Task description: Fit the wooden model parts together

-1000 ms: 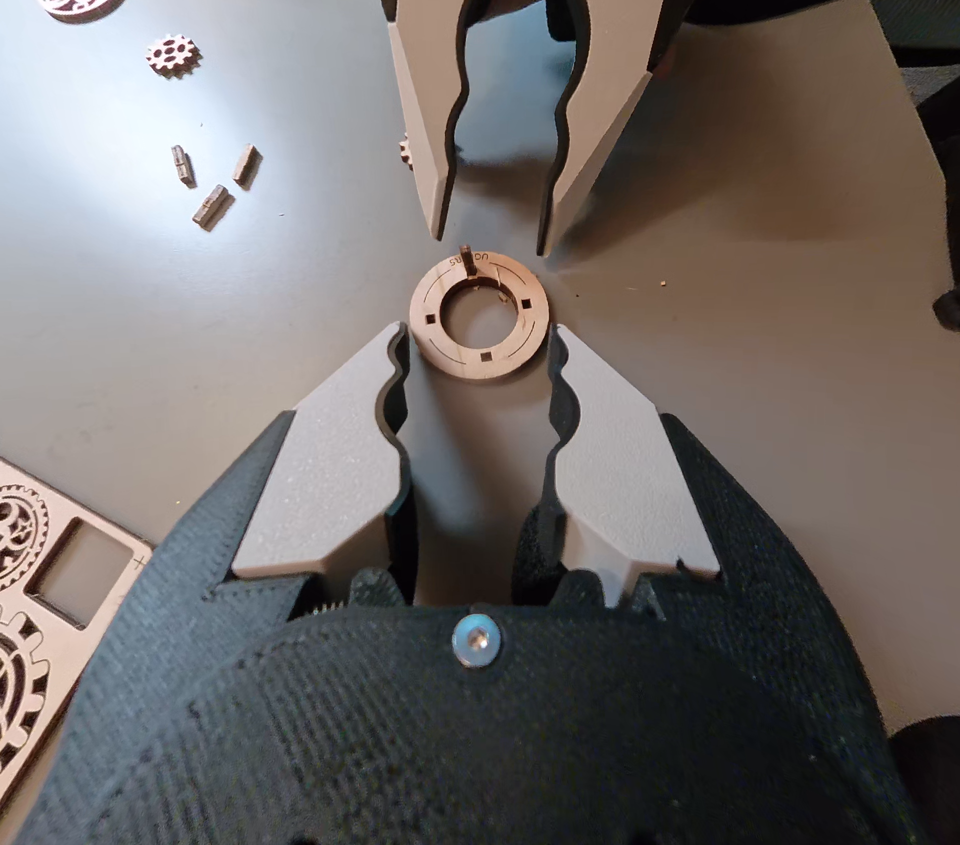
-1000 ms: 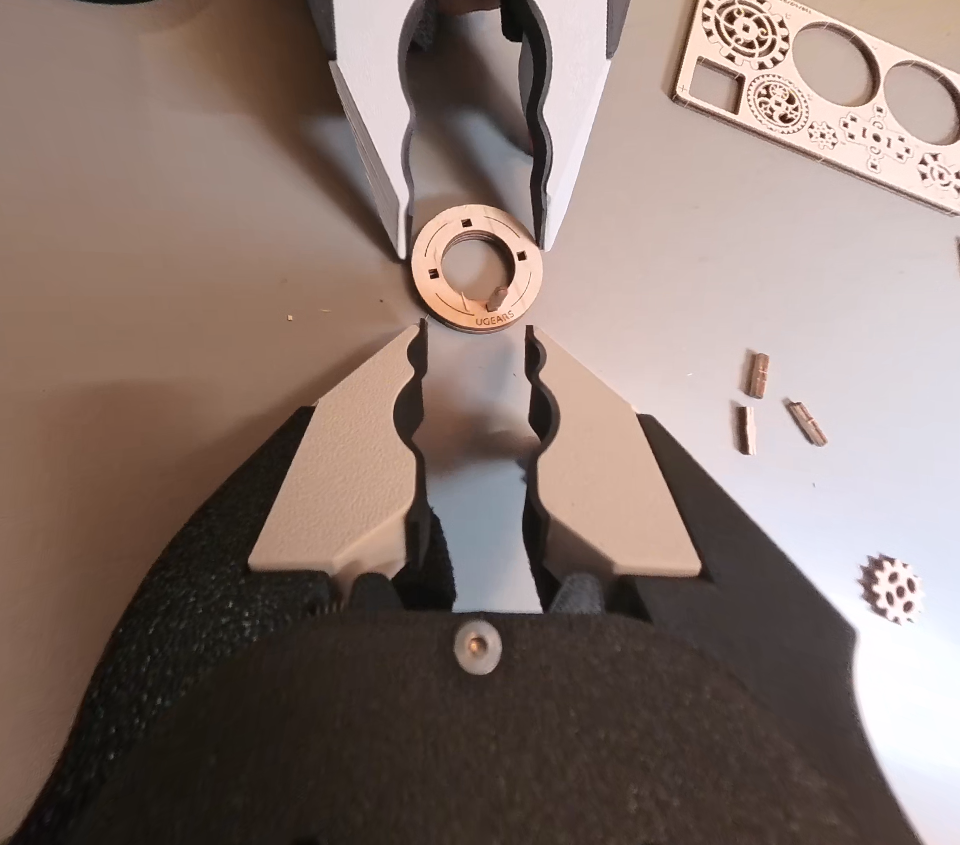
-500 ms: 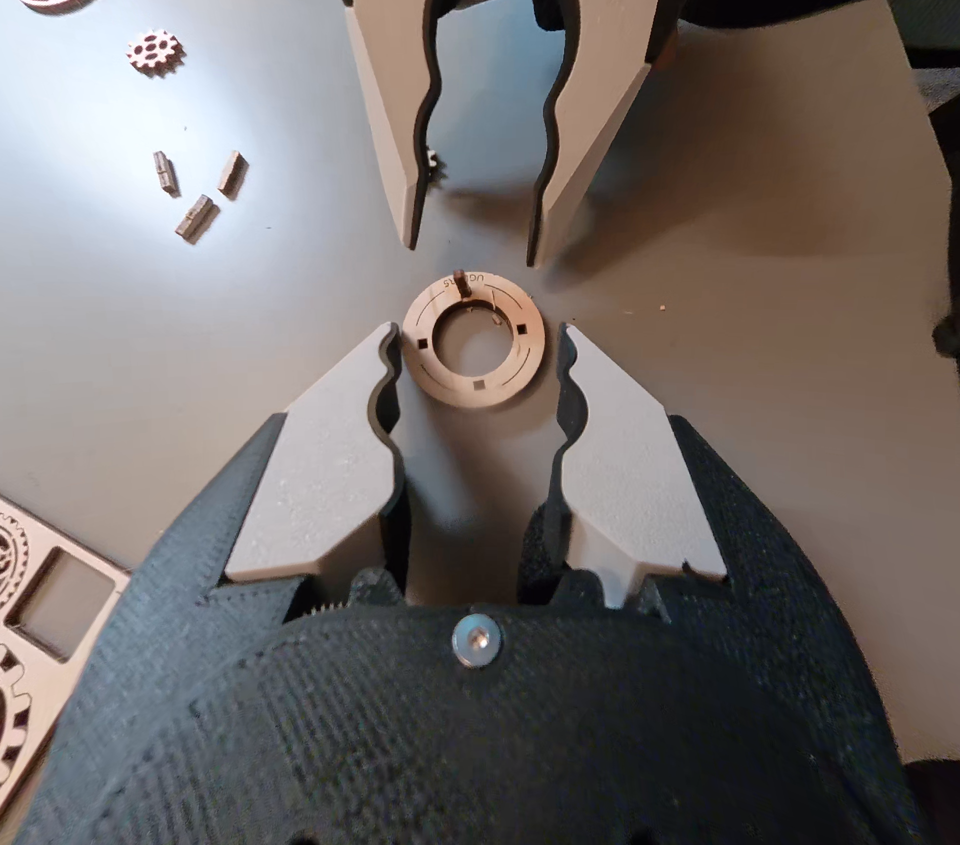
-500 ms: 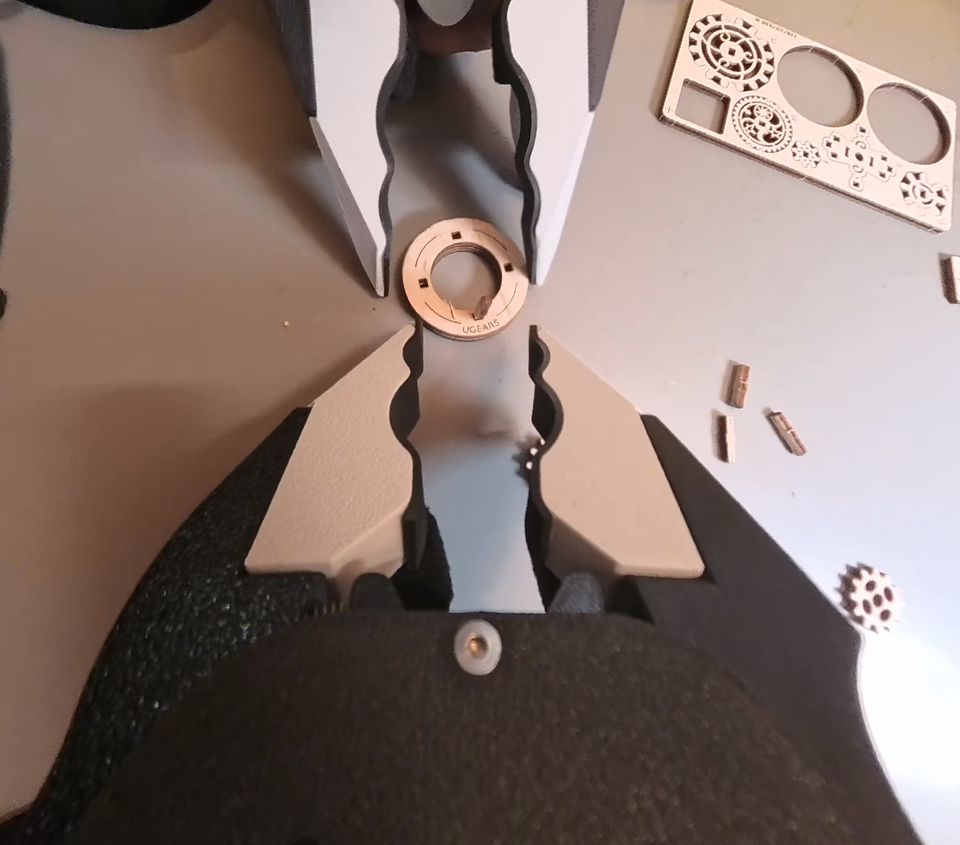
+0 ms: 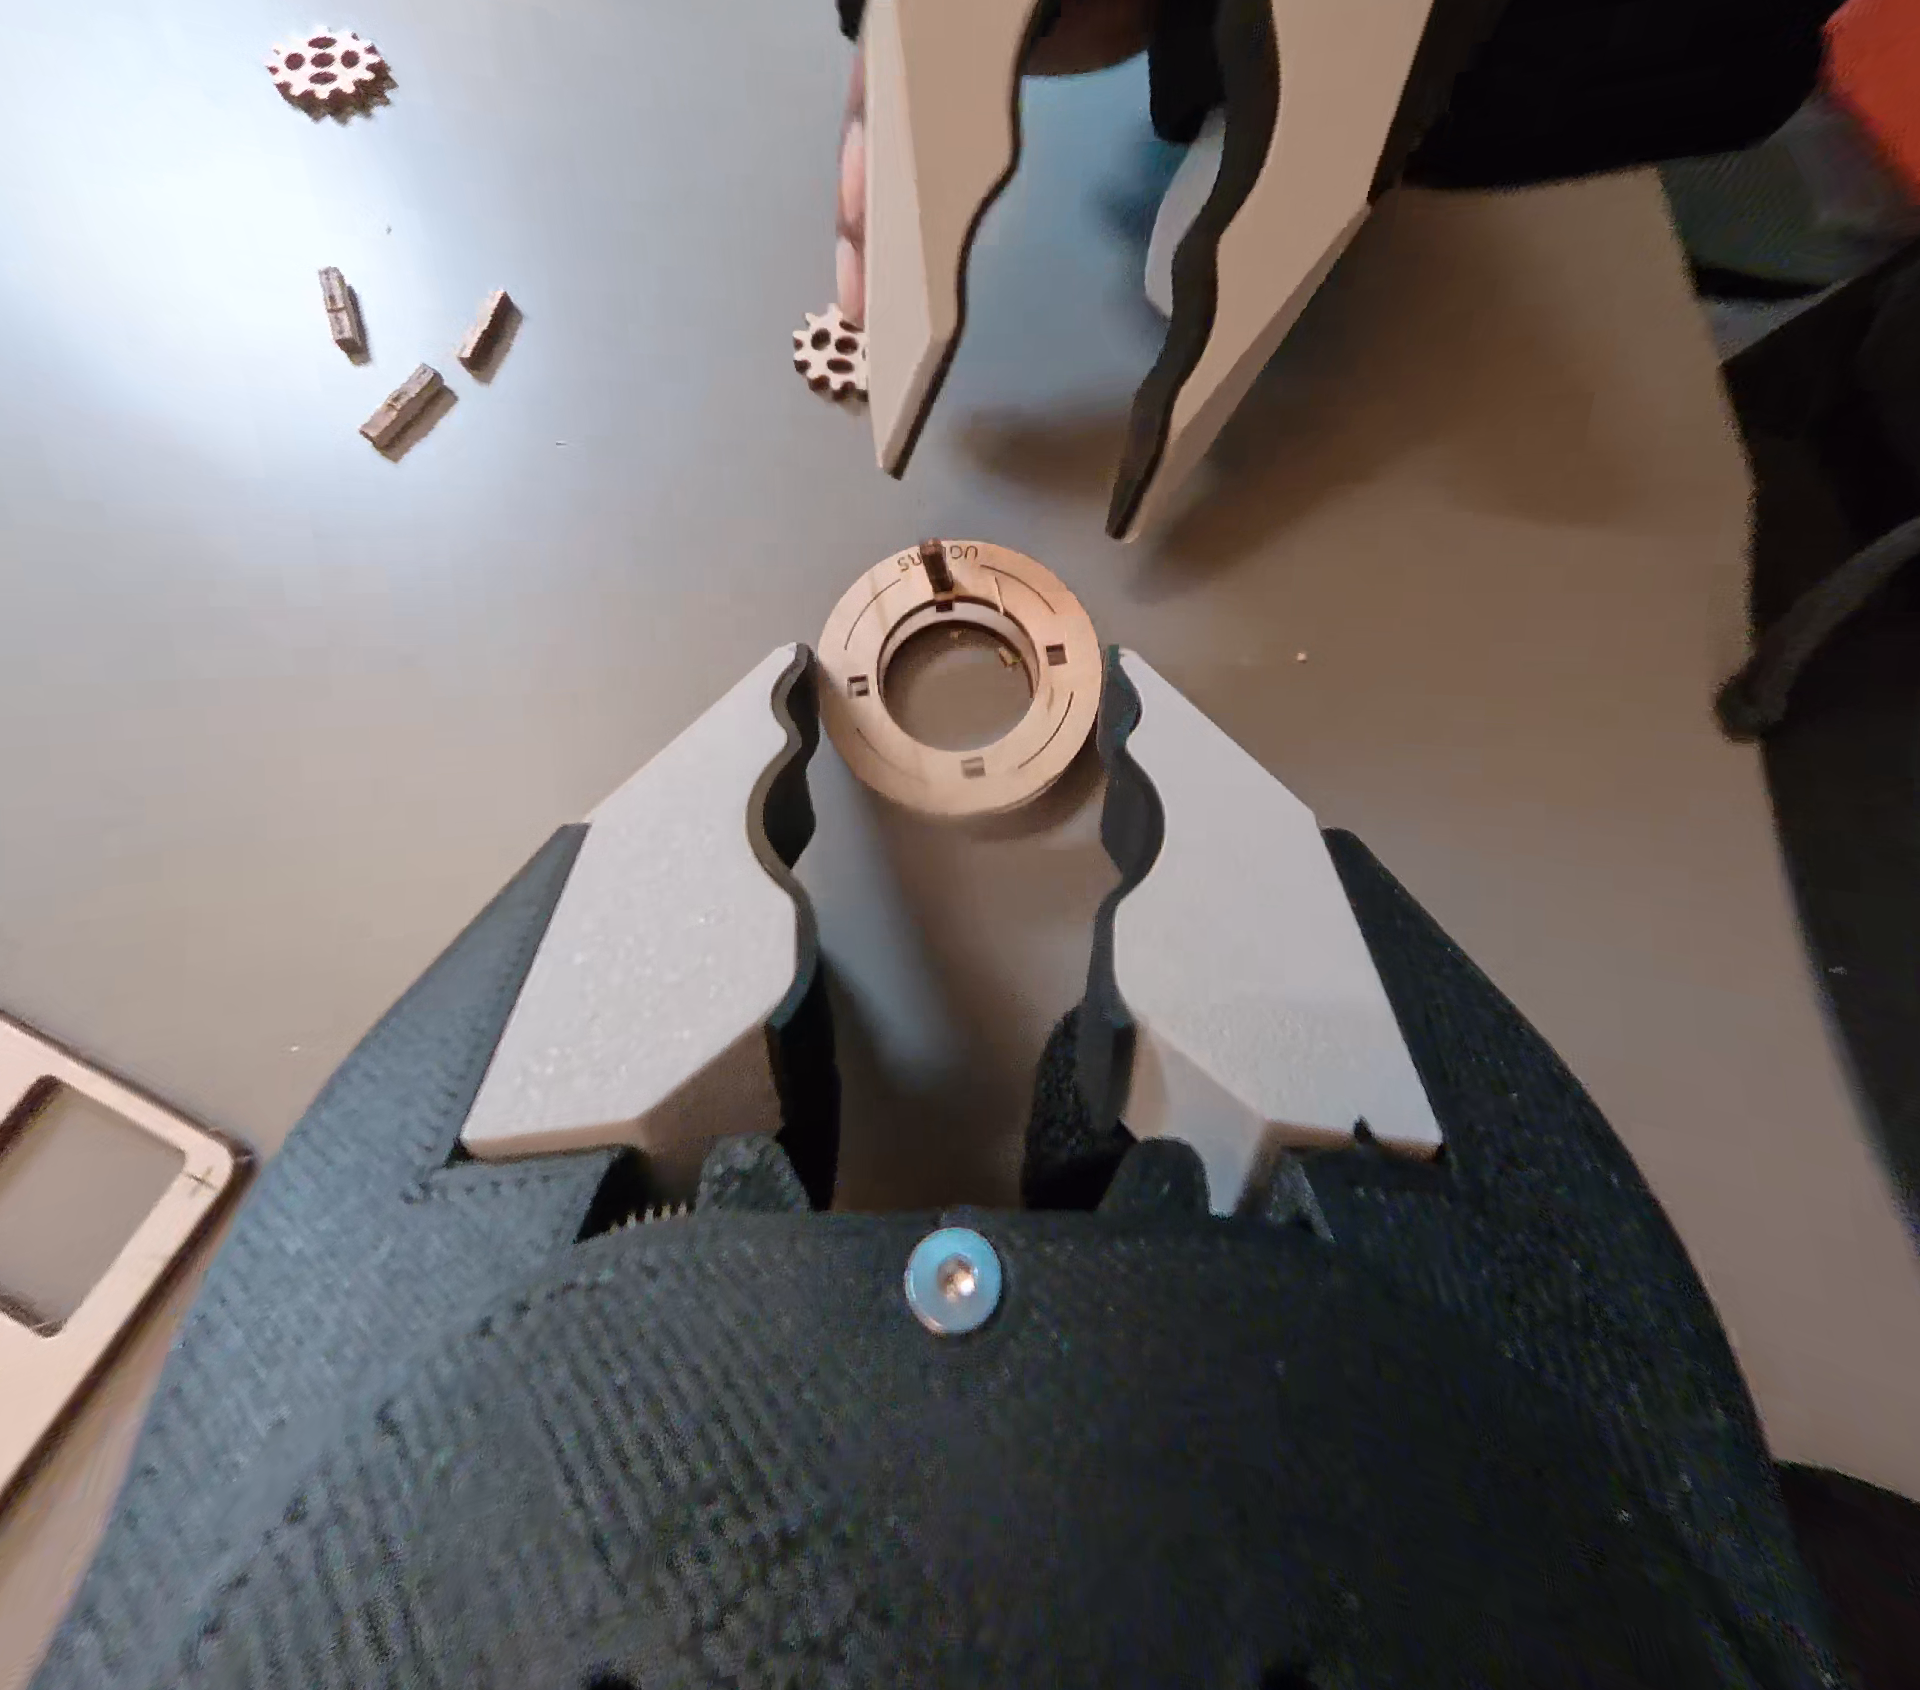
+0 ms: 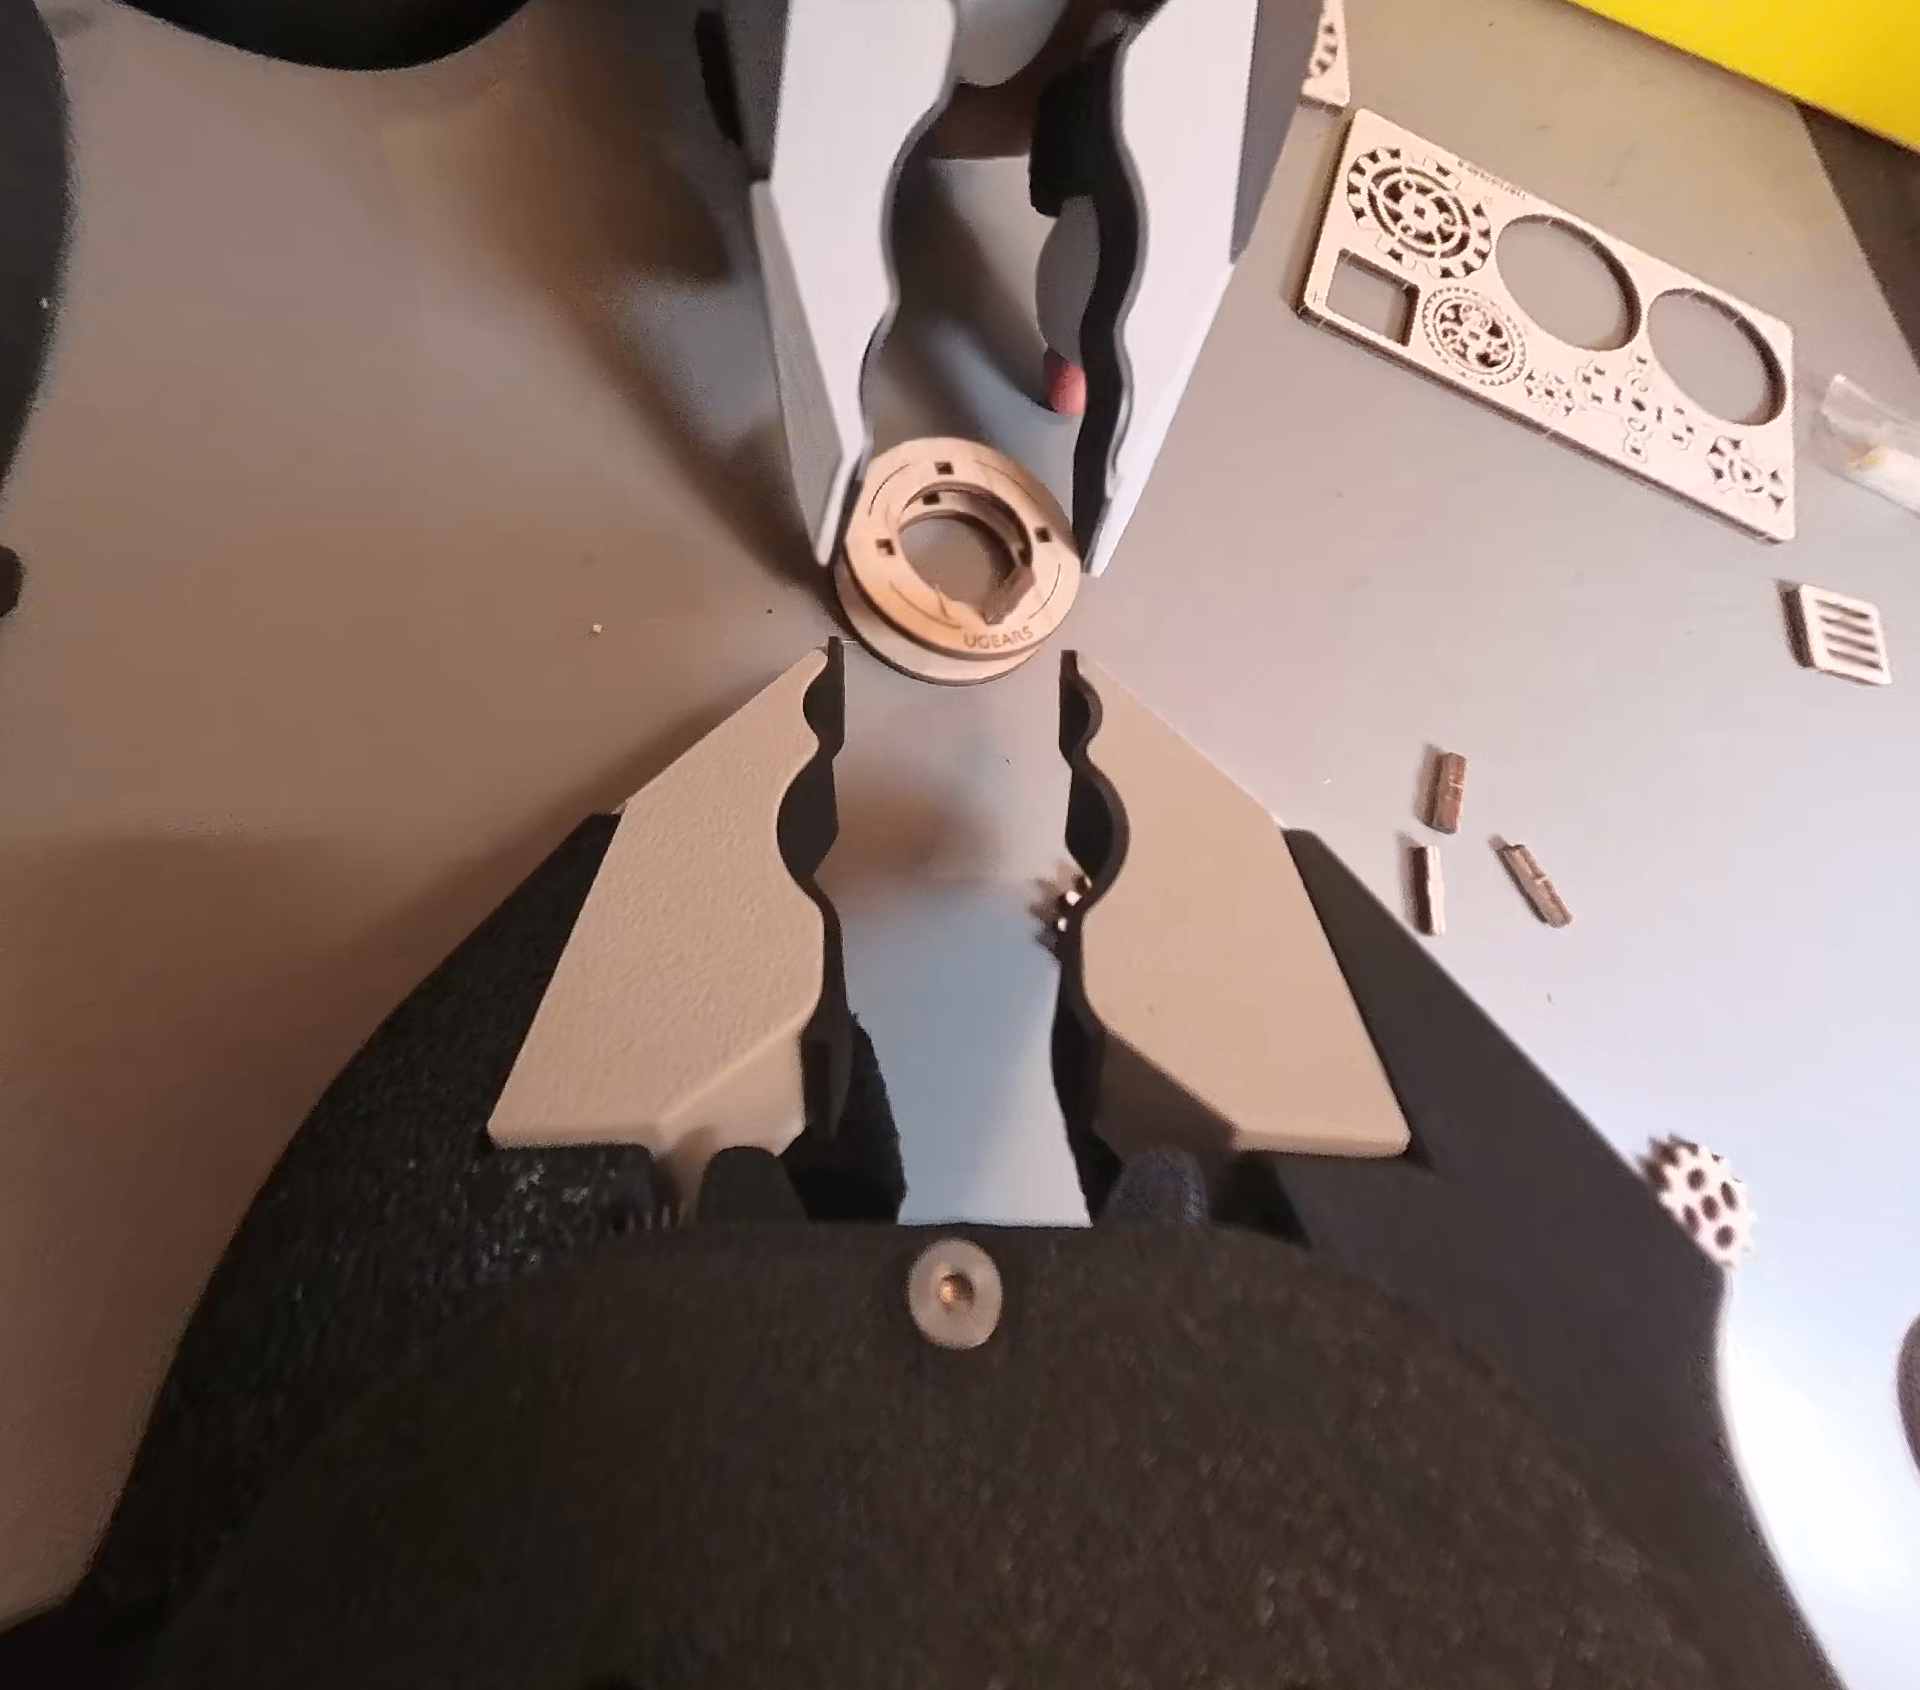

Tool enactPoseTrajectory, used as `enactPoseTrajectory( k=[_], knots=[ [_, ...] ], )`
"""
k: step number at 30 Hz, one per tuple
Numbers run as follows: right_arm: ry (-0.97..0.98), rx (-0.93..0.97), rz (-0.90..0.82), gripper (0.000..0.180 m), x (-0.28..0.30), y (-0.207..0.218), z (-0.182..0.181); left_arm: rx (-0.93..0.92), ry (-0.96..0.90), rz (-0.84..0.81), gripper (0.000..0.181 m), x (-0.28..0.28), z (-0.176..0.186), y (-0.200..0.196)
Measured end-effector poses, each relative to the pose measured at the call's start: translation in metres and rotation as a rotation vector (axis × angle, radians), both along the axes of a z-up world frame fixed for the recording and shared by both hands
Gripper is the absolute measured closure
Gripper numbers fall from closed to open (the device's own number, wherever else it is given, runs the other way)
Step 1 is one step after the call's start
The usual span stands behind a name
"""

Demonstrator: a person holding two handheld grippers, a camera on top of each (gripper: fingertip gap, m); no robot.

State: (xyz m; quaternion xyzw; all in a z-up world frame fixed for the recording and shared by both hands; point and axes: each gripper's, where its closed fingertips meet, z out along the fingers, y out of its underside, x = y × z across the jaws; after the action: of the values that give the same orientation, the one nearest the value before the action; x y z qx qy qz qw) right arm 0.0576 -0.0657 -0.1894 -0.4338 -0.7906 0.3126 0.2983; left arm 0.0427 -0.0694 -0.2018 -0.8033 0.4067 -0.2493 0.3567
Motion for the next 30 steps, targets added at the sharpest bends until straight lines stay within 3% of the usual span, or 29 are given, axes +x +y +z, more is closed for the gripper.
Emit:
enactPoseTrajectory(
  k=[3, 7, 18, 22, 24, 30],
  knots=[
    [0.046, 0.069, 0.024, 0.14, 0.001, 0.002, 0.0, -0.055, -0.096, 0.007, 0.127, -0.003, 0.007, 0.0],
    [0.014, 0.143, 0.04, 0.14, 0.002, 0.004, -0.011, -0.047, -0.093, 0.002, 0.127, -0.004, 0.006, 0.001],
    [0.005, 0.011, 0.005, 0.14, -0.004, 0.003, 0.0, 0.065, 0.025, 0.02, 0.127, -0.013, 0.013, 0.003],
    [0.025, -0.037, -0.018, 0.154, -0.006, 0.008, 0.015, 0.069, 0.121, -0.035, 0.127, -0.002, -0.003, -0.003],
    [-0.016, -0.052, 0.01, 0.163, -0.002, 0.006, 0.016, 0.07, 0.139, -0.051, 0.127, 0.001, -0.007, -0.005],
    [-0.175, -0.014, 0.065, 0.16, -0.004, 0.003, -0.005, 0.073, 0.122, -0.048, 0.127, 0.003, -0.006, -0.003]
  ],
)
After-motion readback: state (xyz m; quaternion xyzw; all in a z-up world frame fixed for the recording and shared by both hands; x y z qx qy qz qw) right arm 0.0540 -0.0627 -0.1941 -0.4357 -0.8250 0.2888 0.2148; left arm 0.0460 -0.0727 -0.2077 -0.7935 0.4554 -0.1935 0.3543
